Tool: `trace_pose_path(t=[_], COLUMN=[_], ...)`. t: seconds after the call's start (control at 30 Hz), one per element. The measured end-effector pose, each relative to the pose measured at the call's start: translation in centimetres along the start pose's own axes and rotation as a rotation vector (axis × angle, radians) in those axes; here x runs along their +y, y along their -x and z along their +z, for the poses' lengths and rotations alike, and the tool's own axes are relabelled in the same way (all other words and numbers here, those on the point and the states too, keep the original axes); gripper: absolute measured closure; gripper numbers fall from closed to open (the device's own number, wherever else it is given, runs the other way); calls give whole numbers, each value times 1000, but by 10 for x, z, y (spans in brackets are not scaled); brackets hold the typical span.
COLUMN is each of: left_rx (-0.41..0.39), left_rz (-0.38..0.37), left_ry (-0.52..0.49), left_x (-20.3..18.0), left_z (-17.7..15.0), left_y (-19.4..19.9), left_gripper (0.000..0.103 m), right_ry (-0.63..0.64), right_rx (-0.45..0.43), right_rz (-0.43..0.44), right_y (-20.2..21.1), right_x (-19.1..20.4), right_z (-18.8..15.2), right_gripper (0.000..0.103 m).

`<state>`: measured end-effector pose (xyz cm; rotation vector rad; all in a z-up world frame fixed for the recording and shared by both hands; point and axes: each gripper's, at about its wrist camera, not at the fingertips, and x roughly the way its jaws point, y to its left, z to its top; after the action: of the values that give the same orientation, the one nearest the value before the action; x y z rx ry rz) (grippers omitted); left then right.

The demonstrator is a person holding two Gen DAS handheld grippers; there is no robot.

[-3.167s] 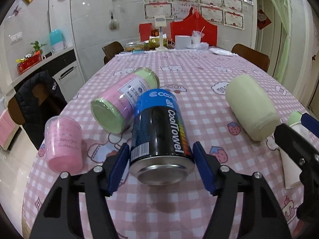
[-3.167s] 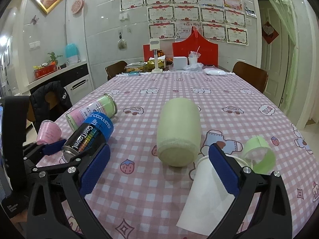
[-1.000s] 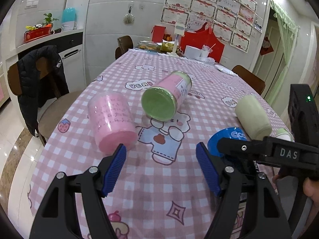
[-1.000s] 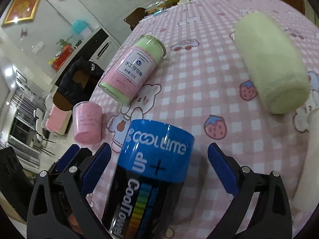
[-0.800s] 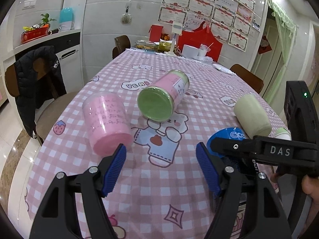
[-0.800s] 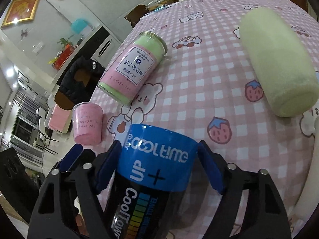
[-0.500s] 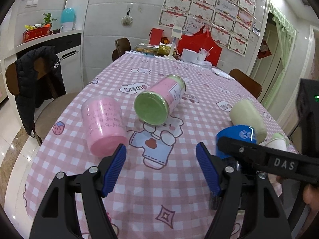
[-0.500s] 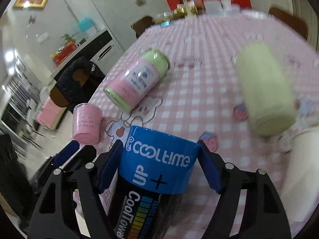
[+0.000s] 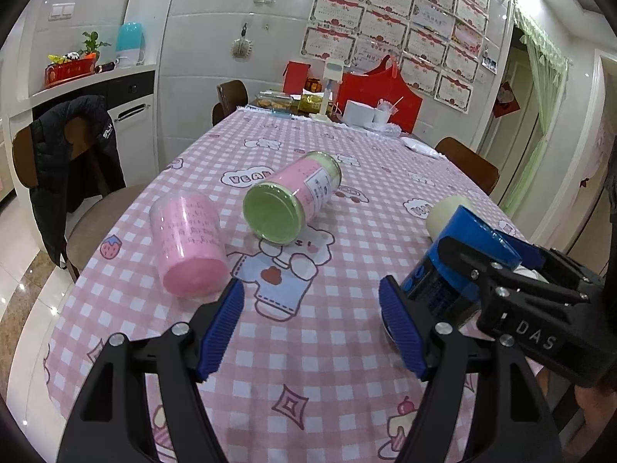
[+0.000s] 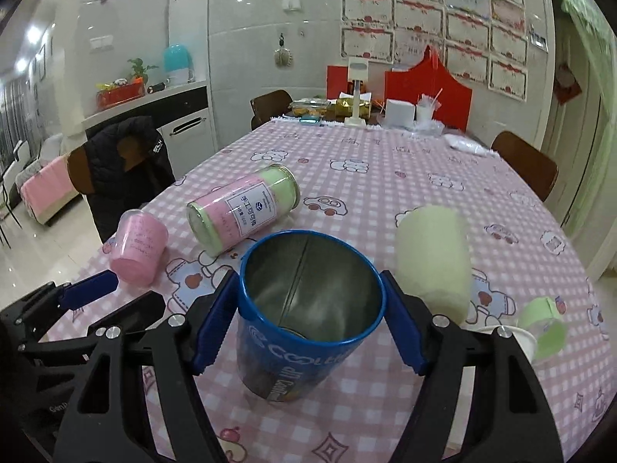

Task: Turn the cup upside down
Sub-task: 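Lift and rotate the can with the right gripper to stand upright, then lower the upright can onto the tablecloth and open the right gripper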

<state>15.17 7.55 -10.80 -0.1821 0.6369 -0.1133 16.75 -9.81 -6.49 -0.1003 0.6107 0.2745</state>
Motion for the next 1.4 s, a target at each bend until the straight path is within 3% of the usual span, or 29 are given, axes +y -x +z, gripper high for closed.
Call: trace_pose_path(t=[0.3, 0.87, 1.03, 1.2, 1.4], left_rx=[-18, -77, -94, -140, -204], left_rz=[18, 26, 27, 31, 43], left_ry=[1, -44, -70, -103, -142], left_x=[-1, -21, -34, -50, -64], left_z=[-2, -7, -9, -12, -11], left_y=[13, 56, 70, 93, 118], left_gripper=[32, 32, 31, 22, 20], right_ry=[-42, -111, -100, -96, -63], right_rx=[-20, -91, -135, -190, -280], right_rz=[59, 55, 30, -11, -69], right_y=[7, 56, 76, 99, 133], right_x=[-3, -19, -22, -27, -29], right_z=[-6, -27, -32, -34, -38], right_gripper=[34, 12, 12, 12, 8])
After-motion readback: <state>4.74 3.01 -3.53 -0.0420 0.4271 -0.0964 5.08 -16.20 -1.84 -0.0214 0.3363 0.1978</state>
